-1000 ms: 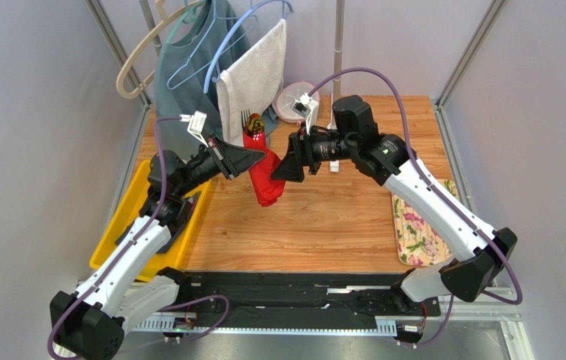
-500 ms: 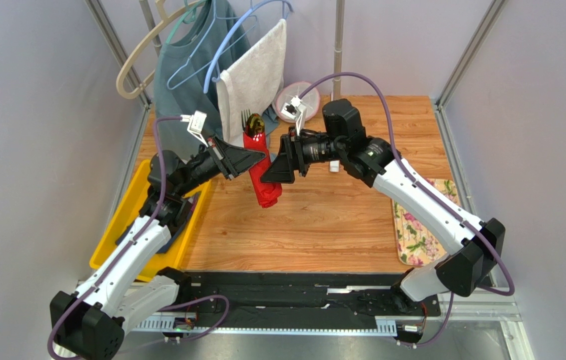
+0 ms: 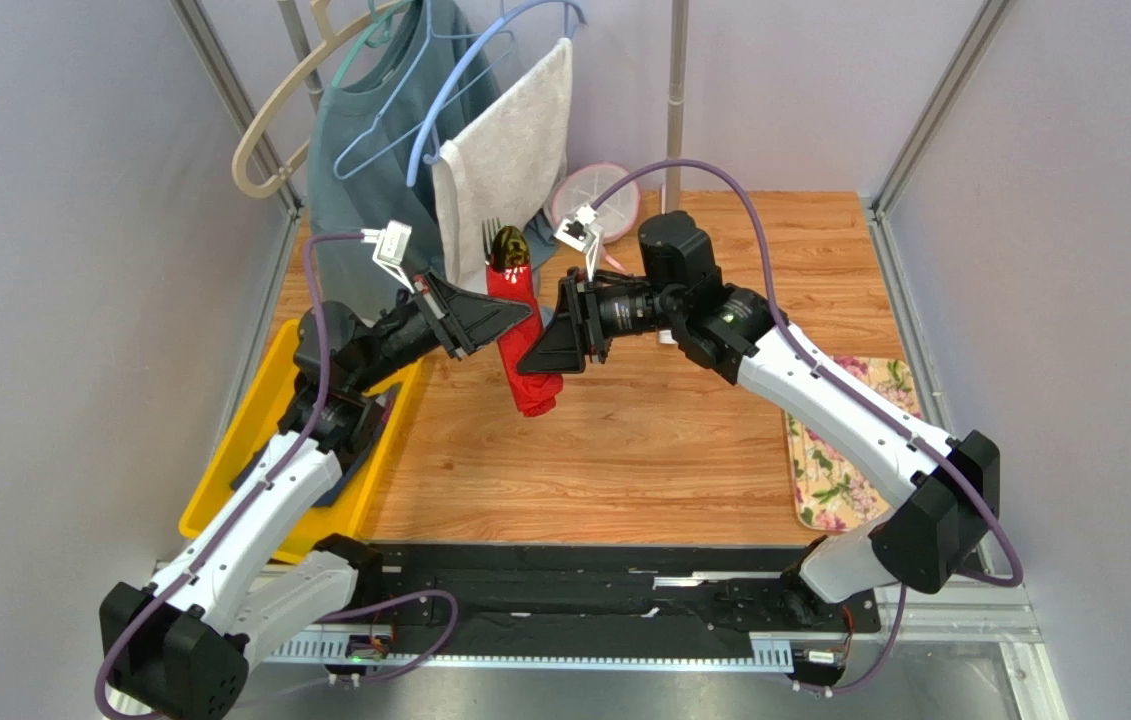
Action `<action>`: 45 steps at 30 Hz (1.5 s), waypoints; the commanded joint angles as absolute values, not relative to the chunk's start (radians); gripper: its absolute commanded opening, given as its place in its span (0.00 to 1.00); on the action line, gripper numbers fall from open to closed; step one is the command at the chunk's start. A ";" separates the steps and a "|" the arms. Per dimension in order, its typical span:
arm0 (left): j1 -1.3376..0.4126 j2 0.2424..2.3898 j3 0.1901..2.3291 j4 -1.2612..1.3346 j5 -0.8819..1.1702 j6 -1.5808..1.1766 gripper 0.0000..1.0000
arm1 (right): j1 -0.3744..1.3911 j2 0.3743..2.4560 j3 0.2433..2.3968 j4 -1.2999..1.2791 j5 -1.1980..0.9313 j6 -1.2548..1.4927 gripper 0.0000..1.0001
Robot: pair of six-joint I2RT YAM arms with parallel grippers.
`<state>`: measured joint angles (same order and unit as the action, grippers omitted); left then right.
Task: Place the utensils on the paper napkin and roll it up
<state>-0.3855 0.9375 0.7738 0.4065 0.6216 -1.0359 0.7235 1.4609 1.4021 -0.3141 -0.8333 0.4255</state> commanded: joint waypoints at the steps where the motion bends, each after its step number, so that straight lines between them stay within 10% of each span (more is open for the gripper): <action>1: -0.382 0.916 0.830 0.491 0.632 -1.062 0.00 | 0.730 1.439 1.364 -0.152 -0.899 0.523 0.42; 7: -0.380 0.913 0.824 0.482 0.623 -1.065 0.00 | 0.730 1.433 1.361 -0.113 -0.925 0.558 0.00; 10: -0.377 0.905 0.819 0.454 0.609 -1.058 0.00 | 0.729 1.425 1.367 -0.117 -0.920 0.561 0.00; 17: -0.310 0.861 0.795 0.302 0.603 -1.049 0.69 | 0.696 1.436 1.456 -0.107 -0.896 0.606 0.00; 45: -0.304 0.900 0.802 0.471 0.689 -1.253 0.61 | 0.742 1.480 1.411 0.084 -0.885 0.713 0.00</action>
<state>-0.3069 0.8948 0.7620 0.4282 0.6849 -1.2205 0.7376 1.4872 1.4170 -0.0017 -0.8883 0.7280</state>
